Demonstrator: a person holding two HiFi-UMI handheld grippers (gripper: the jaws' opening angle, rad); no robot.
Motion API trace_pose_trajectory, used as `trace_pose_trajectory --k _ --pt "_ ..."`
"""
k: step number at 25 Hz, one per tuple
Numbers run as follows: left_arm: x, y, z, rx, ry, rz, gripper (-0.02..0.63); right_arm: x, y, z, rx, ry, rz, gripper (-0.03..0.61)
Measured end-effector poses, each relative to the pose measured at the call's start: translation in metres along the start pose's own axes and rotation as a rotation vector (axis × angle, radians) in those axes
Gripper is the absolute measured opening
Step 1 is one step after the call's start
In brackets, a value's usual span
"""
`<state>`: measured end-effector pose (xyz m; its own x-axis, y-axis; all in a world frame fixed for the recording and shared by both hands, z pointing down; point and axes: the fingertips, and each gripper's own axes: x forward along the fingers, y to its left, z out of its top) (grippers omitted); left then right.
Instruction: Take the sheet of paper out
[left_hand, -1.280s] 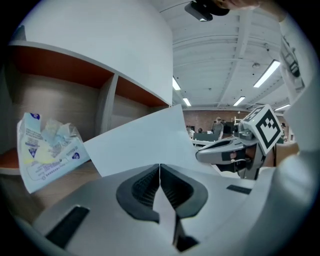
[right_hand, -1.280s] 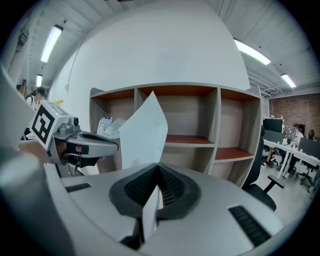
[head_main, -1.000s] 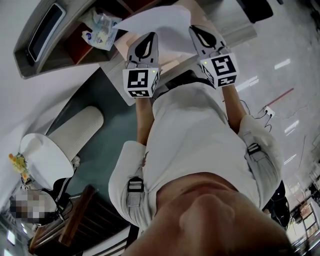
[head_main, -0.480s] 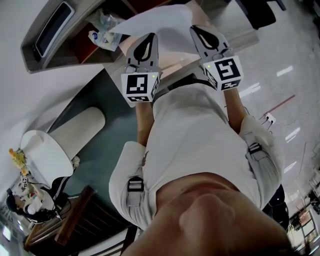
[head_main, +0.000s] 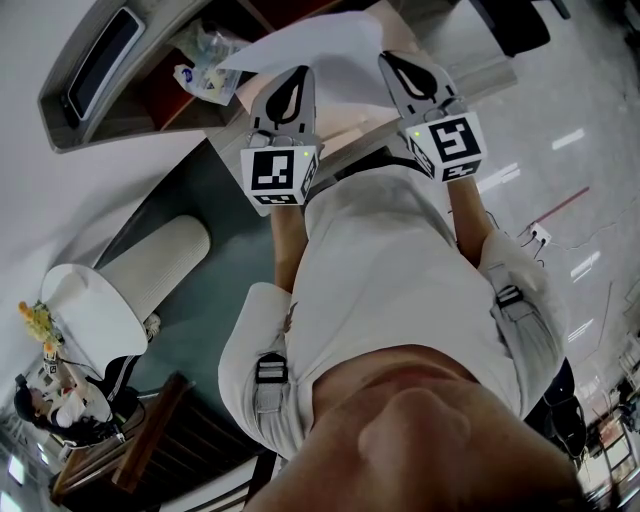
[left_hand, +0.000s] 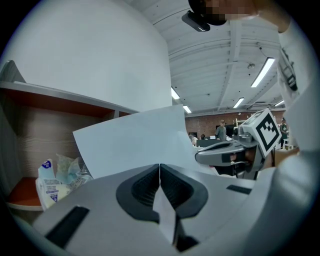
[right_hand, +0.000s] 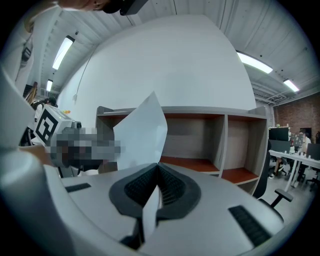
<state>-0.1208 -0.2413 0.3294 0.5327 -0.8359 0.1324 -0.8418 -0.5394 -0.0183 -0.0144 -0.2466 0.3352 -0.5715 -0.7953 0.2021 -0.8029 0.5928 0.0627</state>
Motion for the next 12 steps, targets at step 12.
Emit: trace_pose_trajectory --k 12 --pt "0.0038 0.0024 -0.0008 -0.004 0.003 0.002 0.023 0.0029 -0.0025 -0.0001 0.002 0.000 0.002 0.020"
